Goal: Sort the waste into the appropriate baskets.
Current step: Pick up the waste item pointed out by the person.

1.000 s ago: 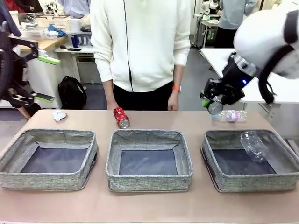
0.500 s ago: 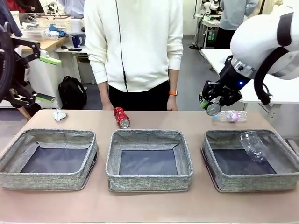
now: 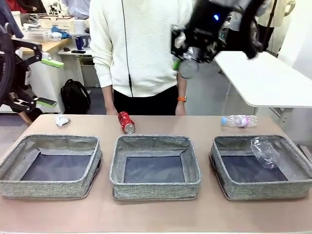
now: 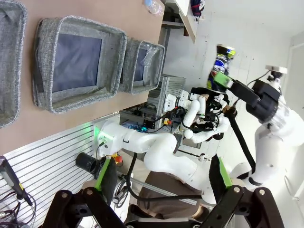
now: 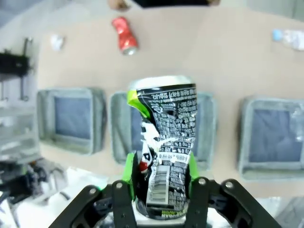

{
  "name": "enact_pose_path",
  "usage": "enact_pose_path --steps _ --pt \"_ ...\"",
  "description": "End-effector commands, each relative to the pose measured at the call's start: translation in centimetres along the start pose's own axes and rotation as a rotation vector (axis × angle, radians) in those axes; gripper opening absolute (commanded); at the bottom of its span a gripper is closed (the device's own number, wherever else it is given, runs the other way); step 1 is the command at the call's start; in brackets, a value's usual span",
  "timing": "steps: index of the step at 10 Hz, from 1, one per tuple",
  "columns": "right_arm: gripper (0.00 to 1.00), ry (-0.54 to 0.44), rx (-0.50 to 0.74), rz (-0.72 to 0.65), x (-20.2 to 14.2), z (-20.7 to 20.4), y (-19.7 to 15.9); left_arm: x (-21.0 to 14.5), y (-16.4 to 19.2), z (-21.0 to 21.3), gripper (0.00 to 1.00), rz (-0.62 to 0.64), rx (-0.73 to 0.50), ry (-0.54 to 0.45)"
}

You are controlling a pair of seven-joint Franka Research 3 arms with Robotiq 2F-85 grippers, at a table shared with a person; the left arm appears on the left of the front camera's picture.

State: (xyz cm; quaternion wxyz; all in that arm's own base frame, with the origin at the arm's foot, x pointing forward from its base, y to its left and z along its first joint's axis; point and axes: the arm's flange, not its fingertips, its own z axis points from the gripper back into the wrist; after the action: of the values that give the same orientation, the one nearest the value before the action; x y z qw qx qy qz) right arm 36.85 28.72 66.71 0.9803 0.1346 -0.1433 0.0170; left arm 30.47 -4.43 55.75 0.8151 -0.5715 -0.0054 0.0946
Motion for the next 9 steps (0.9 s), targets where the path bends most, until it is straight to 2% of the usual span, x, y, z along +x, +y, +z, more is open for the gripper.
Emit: enact_pose_path --steps 1,4,5,9 --pt "0.47 0.013 0.042 0.053 1.3 0.7 2.3 -0.2 -0.3 0.1 1.00 0.008 -0.019 0.001" --pt "0.47 0.050 0.141 0.100 0.1 2.1 6.0 -0.2 -0.3 0.1 1.00 0.008 -0.019 0.001" --pt "0.47 0.034 0.174 0.103 -0.3 2.5 6.7 -0.2 -0.3 0.1 1.00 0.008 -0.019 0.001" --pt "0.47 0.066 0.167 0.040 -0.1 3.1 8.2 -0.2 -0.3 0.1 1.00 0.008 -0.019 0.001"
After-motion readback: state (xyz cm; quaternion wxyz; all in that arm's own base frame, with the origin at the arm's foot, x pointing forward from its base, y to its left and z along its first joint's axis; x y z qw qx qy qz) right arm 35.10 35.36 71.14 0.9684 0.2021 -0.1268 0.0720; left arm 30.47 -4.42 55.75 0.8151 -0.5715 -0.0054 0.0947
